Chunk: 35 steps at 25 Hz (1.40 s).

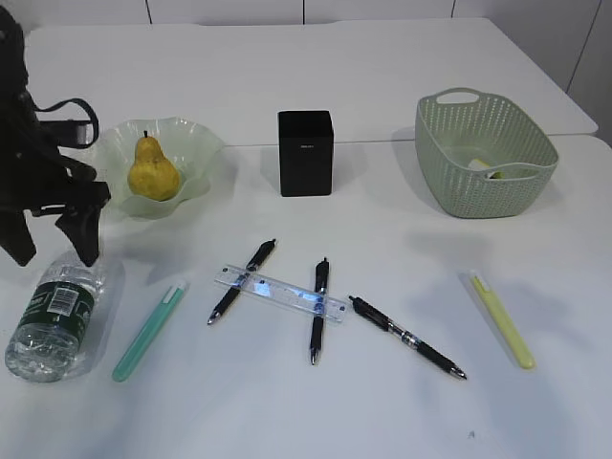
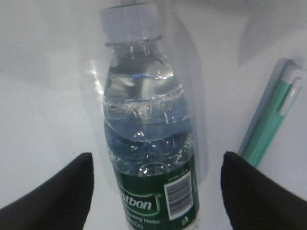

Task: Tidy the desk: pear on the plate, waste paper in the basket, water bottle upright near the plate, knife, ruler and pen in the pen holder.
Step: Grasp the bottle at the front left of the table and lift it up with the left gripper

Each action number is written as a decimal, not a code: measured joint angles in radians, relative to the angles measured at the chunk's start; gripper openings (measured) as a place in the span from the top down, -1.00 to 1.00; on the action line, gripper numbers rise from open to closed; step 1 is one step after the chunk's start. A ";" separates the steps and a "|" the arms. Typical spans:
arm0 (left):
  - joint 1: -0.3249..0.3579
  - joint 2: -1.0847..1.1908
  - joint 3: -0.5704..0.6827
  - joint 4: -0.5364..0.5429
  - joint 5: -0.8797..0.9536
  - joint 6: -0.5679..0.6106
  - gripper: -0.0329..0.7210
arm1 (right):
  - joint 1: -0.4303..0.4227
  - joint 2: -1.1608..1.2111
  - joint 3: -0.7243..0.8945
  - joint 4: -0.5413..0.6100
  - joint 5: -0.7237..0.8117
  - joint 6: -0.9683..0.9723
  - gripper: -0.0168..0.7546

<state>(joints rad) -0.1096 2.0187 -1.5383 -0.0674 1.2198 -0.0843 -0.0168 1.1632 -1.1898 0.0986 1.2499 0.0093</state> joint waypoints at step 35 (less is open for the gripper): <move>0.000 0.147 0.002 0.009 -0.011 -0.011 -0.11 | 0.000 0.000 0.000 0.002 0.000 0.000 -0.35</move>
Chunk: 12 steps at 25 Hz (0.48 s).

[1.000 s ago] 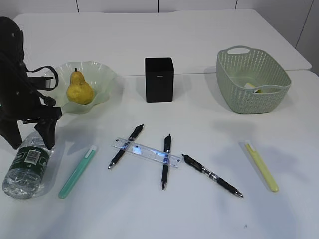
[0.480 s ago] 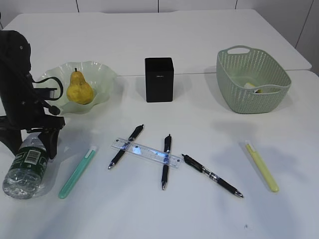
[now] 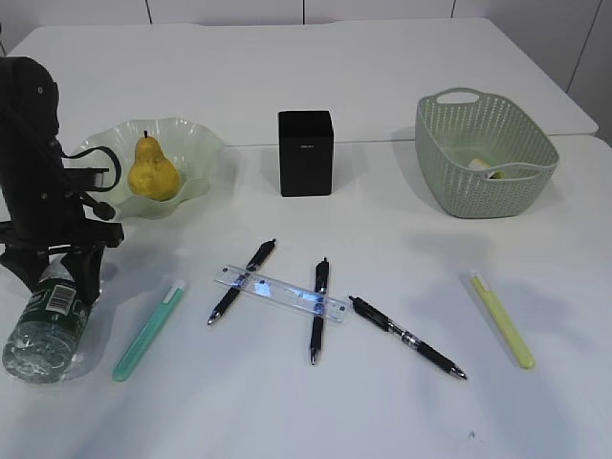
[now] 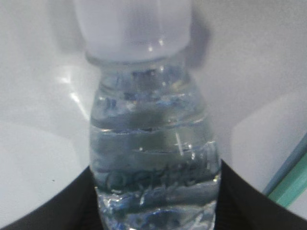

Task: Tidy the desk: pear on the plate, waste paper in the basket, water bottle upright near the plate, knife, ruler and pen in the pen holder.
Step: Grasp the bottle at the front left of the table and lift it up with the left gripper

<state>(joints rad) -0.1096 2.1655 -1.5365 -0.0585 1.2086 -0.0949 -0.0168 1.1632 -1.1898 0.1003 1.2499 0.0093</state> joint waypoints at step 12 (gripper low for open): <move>0.000 -0.044 0.004 0.004 -0.014 -0.008 -0.07 | 0.000 0.000 0.000 0.004 0.000 0.000 -0.34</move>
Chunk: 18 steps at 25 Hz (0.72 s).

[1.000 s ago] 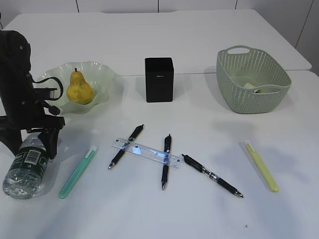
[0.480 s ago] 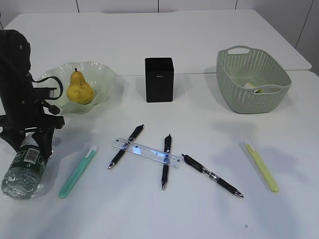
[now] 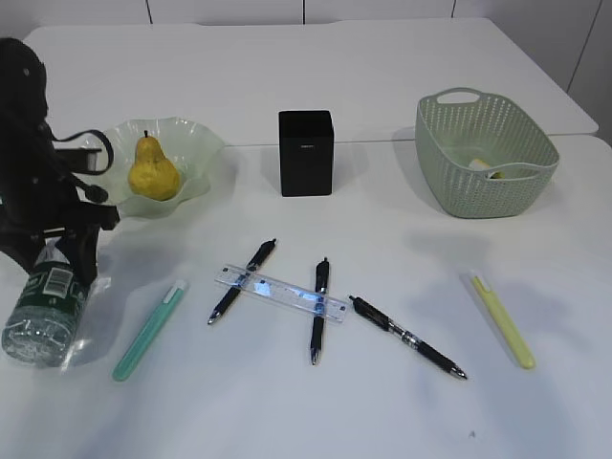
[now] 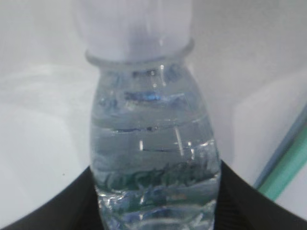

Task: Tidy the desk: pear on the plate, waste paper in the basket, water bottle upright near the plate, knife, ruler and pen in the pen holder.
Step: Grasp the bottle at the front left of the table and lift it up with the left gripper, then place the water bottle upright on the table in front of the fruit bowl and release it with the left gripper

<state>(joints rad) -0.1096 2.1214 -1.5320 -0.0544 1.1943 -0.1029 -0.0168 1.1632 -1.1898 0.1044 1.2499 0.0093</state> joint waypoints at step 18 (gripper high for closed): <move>0.000 -0.722 0.565 0.125 -0.900 -0.008 -0.06 | 0.000 0.000 0.000 0.002 0.000 0.000 -0.34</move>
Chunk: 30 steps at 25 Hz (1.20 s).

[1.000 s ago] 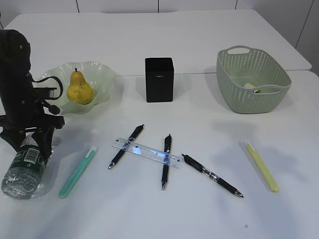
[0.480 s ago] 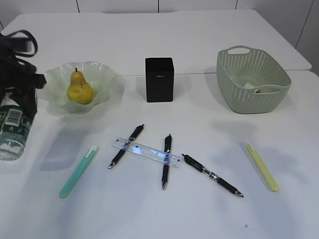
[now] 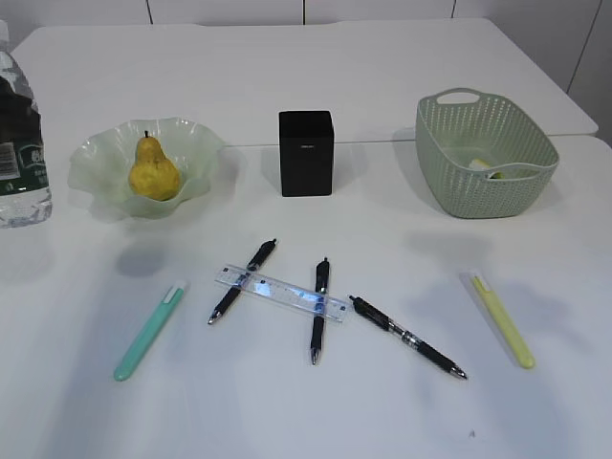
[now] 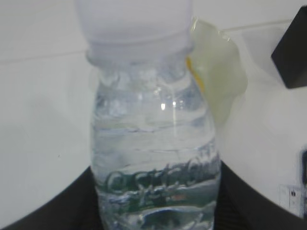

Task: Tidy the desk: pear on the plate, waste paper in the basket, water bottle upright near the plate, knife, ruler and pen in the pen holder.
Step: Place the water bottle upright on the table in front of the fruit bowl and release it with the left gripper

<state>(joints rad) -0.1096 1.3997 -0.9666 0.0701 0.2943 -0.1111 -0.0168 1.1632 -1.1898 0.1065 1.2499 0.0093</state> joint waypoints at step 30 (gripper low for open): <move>0.000 0.453 0.394 -0.070 -1.377 0.010 -0.07 | 0.000 0.000 0.000 0.002 0.000 -0.048 -0.34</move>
<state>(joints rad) -0.1096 1.8523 -0.5725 0.0000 -1.0824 -0.1008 -0.0168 1.1632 -1.1898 0.1082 1.2499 -0.0389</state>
